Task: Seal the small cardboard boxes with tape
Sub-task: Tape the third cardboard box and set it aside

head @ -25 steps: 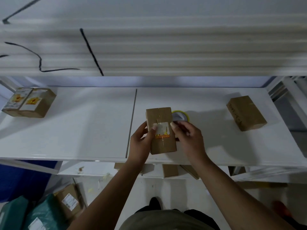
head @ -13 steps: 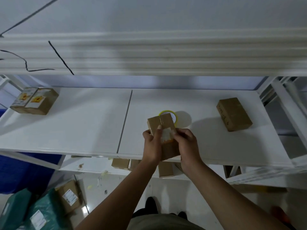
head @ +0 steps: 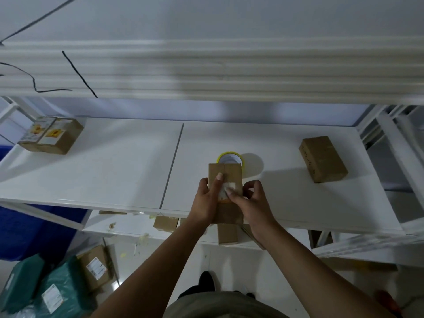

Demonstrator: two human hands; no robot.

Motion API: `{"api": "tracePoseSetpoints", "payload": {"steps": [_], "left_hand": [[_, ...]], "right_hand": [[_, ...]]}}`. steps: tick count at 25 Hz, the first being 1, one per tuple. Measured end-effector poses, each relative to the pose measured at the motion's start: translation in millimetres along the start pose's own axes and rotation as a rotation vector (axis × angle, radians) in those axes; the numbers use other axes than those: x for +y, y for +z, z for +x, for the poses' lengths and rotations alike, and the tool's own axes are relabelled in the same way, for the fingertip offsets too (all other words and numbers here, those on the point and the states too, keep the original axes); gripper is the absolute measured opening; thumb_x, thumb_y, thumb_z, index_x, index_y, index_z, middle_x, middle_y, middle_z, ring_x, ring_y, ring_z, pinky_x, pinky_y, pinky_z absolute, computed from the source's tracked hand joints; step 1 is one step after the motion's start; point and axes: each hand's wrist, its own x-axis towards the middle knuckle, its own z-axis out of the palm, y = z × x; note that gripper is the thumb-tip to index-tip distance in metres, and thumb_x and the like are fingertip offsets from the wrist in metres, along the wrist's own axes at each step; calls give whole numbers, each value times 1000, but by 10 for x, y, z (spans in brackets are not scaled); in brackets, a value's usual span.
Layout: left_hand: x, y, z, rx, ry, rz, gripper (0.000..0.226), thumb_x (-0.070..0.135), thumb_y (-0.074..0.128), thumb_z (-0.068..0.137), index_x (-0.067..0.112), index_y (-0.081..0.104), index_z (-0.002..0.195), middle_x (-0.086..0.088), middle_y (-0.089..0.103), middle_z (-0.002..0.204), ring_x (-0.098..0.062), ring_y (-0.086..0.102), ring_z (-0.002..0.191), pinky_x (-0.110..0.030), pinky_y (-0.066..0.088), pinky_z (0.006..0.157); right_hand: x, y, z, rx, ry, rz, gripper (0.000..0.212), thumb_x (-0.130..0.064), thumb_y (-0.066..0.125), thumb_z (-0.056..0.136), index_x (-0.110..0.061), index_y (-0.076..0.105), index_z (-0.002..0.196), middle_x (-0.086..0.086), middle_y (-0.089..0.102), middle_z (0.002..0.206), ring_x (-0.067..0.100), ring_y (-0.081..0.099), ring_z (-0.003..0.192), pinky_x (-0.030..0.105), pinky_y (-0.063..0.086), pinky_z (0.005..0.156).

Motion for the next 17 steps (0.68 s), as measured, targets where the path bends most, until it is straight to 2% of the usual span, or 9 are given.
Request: {"api": "tracePoseSetpoints", "payload": {"steps": [2, 3, 5, 7, 9, 11, 14, 16, 17], "left_hand": [[-92, 23, -1, -81, -106, -51, 48, 61, 63, 98, 23, 61, 129, -4, 74, 120, -19, 77, 102, -41, 66, 85], [-151, 42, 12, -95, -109, -21, 47, 60, 63, 98, 24, 62, 129, -5, 74, 121, -21, 76, 105, -43, 66, 88], [-266, 80, 47, -77, -36, 91, 41, 61, 61, 100, 29, 67, 125, -1, 74, 119, -14, 75, 102, -33, 64, 82], [-325, 124, 65, -84, -1, 110, 40, 62, 55, 102, 31, 70, 123, 2, 75, 117, -9, 75, 99, -26, 61, 78], [-349, 169, 89, -119, -32, 61, 44, 64, 48, 104, 31, 71, 124, 0, 76, 119, -14, 74, 106, -35, 62, 88], [-349, 189, 158, -125, -64, 40, 47, 61, 44, 107, 29, 73, 124, -3, 76, 119, -20, 73, 110, -42, 61, 95], [-319, 124, 288, 18, 37, 134, 27, 42, 54, 108, 24, 74, 111, -2, 79, 99, -25, 77, 96, -45, 65, 84], [-253, -5, 449, 178, 167, 279, 12, 27, 65, 102, 27, 74, 110, 3, 78, 90, -22, 77, 88, -41, 63, 79], [-194, -69, 559, 234, 212, 370, 17, 22, 68, 99, 25, 74, 115, 3, 77, 95, -21, 75, 92, -41, 62, 83]], "right_hand": [[84, -61, 52, 15, 33, -12, 60, -41, 89, 76, -13, 48, 109, 17, 74, 113, 32, 74, 97, 55, 59, 88], [124, -99, 76, 30, 62, -13, 58, -39, 88, 80, -12, 48, 111, 18, 73, 115, 34, 73, 101, 57, 58, 91], [187, -167, 108, 43, 105, -24, 60, -45, 87, 82, -10, 50, 113, 19, 71, 116, 36, 72, 106, 58, 59, 94], [220, -215, 149, 51, 103, -53, 59, -45, 88, 81, -8, 52, 111, 21, 72, 115, 32, 73, 100, 49, 62, 86], [223, -258, 206, 62, 98, -76, 54, -42, 88, 81, -10, 53, 107, 21, 72, 112, 26, 72, 91, 37, 57, 71], [229, -316, 257, 91, 93, -108, 51, -42, 87, 82, -12, 53, 106, 19, 73, 110, 29, 72, 95, 42, 57, 74], [242, -428, 318, 139, 90, -152, 49, -48, 84, 82, -16, 56, 107, 10, 72, 107, 30, 71, 99, 55, 59, 91], [239, -490, 363, 162, 69, -213, 48, -49, 83, 81, -20, 55, 107, 2, 72, 104, 26, 72, 95, 51, 60, 88], [241, -508, 385, 179, 55, -245, 46, -48, 83, 83, -21, 55, 107, 0, 72, 103, 24, 71, 94, 48, 59, 86]]}}
